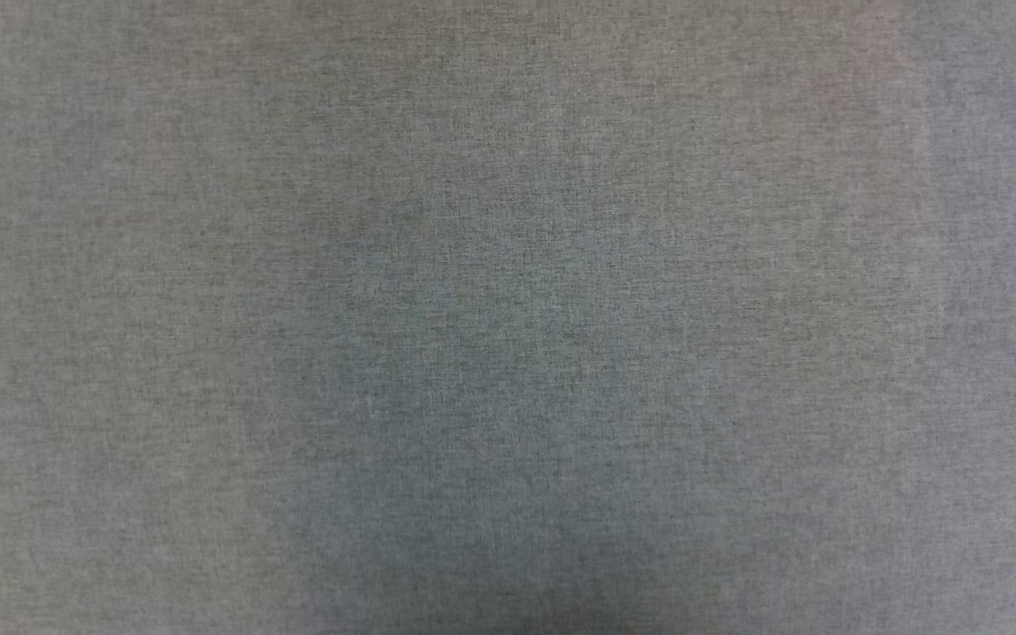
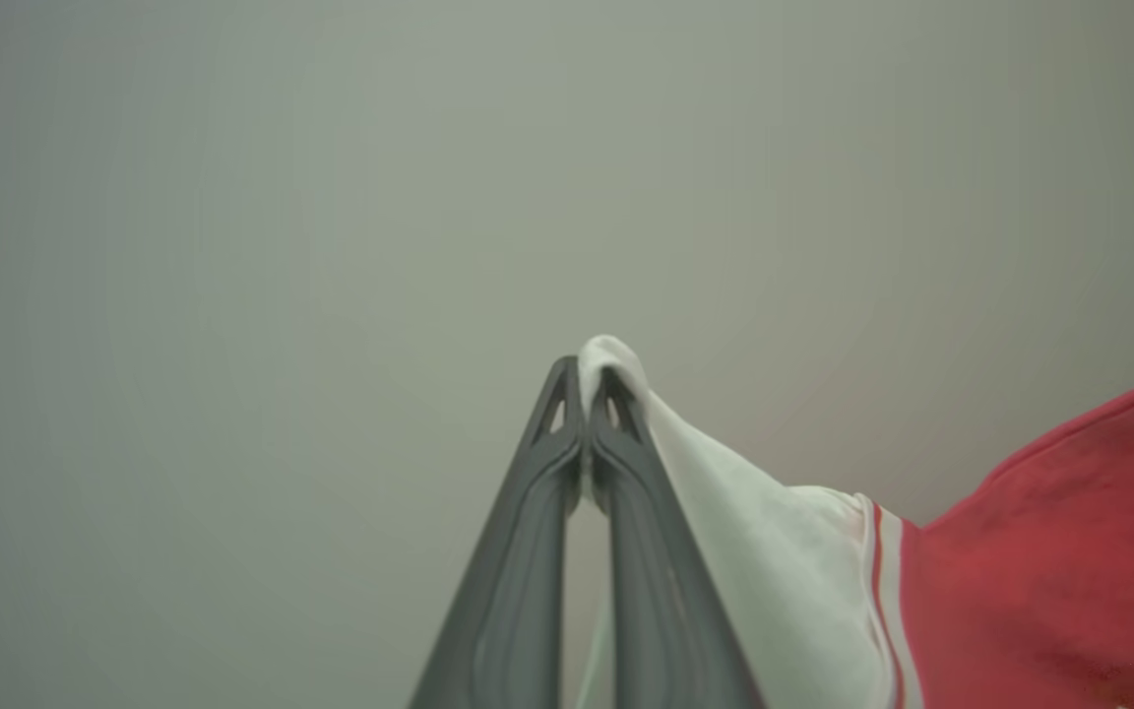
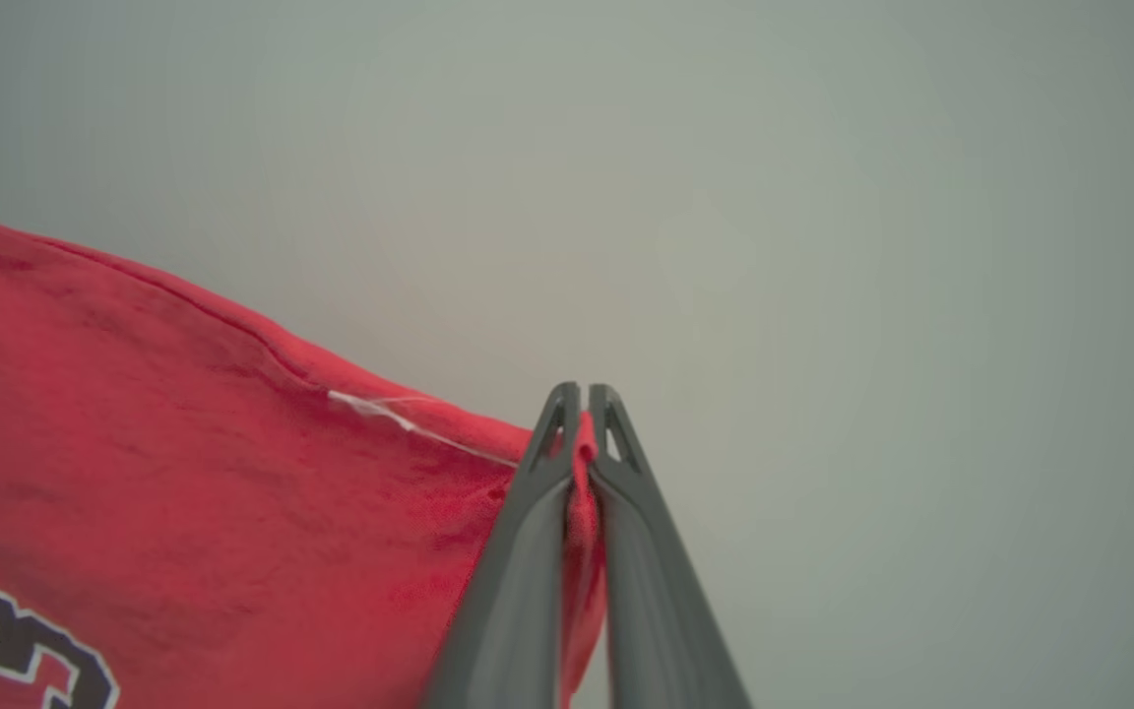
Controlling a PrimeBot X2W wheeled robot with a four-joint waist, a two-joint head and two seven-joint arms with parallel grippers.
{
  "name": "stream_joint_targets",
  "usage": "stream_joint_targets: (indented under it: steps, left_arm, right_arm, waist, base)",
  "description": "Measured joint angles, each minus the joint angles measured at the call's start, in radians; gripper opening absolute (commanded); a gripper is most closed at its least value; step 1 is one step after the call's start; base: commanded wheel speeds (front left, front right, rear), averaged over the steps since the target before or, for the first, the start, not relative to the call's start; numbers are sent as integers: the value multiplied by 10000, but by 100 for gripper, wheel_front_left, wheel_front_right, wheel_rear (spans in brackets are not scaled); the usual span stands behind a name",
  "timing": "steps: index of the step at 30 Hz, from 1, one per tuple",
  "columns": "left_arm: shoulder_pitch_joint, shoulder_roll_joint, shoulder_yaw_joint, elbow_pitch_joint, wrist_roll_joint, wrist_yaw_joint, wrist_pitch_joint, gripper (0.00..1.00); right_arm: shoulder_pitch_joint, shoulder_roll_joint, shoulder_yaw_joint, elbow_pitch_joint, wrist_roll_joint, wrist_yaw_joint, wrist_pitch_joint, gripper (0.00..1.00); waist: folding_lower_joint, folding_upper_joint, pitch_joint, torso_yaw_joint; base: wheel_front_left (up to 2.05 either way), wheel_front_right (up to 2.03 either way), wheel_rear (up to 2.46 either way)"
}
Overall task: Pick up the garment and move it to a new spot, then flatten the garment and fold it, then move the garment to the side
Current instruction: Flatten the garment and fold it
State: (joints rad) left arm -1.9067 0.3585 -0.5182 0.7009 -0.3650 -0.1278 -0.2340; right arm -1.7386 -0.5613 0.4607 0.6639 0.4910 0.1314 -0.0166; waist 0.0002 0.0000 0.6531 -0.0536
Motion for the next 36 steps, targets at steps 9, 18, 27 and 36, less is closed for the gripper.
stream_joint_targets:
  steps: [9, 18, 27, 36]
  left_arm:
    - [2476, 525, -190, -351, -696, 0, -215, 0]
    - [6752, 991, 625, -2464, -1001, 196, -219, 0]
    - [11994, 1204, 738, -4188, -1160, 834, -217, 0]
    - [16267, 1423, 688, -5321, -1745, 1630, -217, 0]
  right_arm:
    - [1703, 128, 1373, 732, 1041, 0, -1103, 0]
    - [4206, -146, 2612, 502, 2144, 0, -1666, 0]
    - [7365, -713, 3538, -433, 2993, 0, -1862, 0]
    - [10598, -1218, 3695, -1147, 3488, 0, -1801, 0]
  waist:
    - [-1, 0, -332, 31]
    - [-2, 0, -1326, 144]
    - [-3, 0, -2661, 203]
    - [-3, 0, -4004, 240]
  base:
    - [0, 0, 0]
    - [0, 0, 0]
    - [0, 0, 0]
    - [0, 0, 0]
